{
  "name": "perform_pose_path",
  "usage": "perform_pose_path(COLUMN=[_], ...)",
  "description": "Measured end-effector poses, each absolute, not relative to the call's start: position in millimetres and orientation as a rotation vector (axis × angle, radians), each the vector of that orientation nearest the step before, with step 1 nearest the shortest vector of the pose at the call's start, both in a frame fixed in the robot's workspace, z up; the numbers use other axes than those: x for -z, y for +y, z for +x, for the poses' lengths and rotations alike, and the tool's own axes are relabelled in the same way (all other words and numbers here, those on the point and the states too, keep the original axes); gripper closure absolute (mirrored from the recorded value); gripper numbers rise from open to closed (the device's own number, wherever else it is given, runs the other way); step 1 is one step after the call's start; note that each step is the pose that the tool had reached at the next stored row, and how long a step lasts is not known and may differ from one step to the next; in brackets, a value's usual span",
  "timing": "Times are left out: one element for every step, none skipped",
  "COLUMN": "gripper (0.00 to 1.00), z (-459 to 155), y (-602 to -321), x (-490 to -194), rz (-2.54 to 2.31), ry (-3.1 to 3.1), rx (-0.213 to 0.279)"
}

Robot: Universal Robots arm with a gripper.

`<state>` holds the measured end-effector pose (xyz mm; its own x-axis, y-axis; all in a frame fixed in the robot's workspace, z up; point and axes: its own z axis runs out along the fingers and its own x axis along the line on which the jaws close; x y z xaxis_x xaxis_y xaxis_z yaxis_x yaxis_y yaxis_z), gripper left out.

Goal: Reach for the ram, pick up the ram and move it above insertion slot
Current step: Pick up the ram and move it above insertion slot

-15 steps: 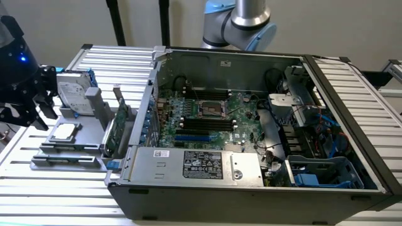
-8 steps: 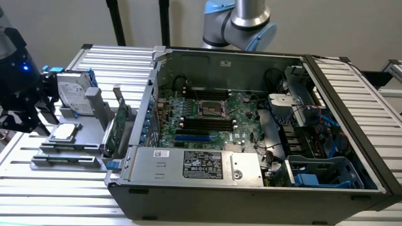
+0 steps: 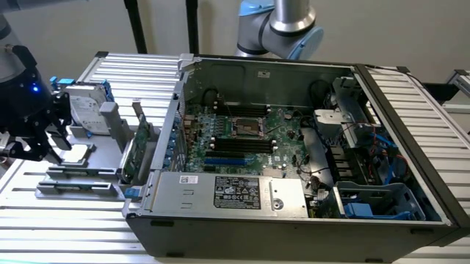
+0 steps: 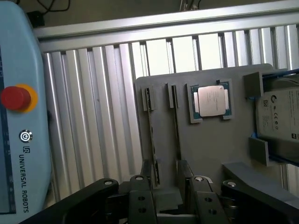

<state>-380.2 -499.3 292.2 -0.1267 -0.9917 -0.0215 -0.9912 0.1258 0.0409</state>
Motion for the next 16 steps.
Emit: perform_pose_path(gripper=[0.64, 0.64, 0.64, 0.64, 0.64, 0.64, 0.64, 0.64, 0.64, 0.64, 0.64, 0.64, 0.64, 0.64, 0.64, 0.64], z=[-380.6, -381.0, -381.5, -382.0, -382.5, -383.0, -383.4, -383.8, -384.1, -384.2, -384.4, -384.4, -384.5, -384.7, -384.7, -384.7], y=[-499.5, -499.7, -499.9, -500.2, -500.5, -500.8, -501.2, -501.6, -502.0, -502.4, -502.7, -503.1, -503.4, -503.7, -504.1, -504.5], x=[-290.3, -288.5, -286.7, -284.9, -283.1, -281.3, -279.5, -277.6, -275.8, -274.0, -272.2, -270.4, -268.5, -266.7, -264.9, -263.1], rz=[2.070, 2.072, 2.073, 2.075, 2.076, 2.077, 2.078, 2.080, 2.083, 2.086, 2.090, 2.095, 2.099, 2.104, 2.108, 2.113], ry=[-2.347, -2.346, -2.345, -2.344, -2.342, -2.341, -2.340, -2.338, -2.336, -2.333, -2.329, -2.325, -2.321, -2.317, -2.312, -2.308], rx=[0.070, 0.071, 0.070, 0.070, 0.070, 0.070, 0.070, 0.070, 0.070, 0.070, 0.070, 0.070, 0.070, 0.070, 0.070, 0.070])
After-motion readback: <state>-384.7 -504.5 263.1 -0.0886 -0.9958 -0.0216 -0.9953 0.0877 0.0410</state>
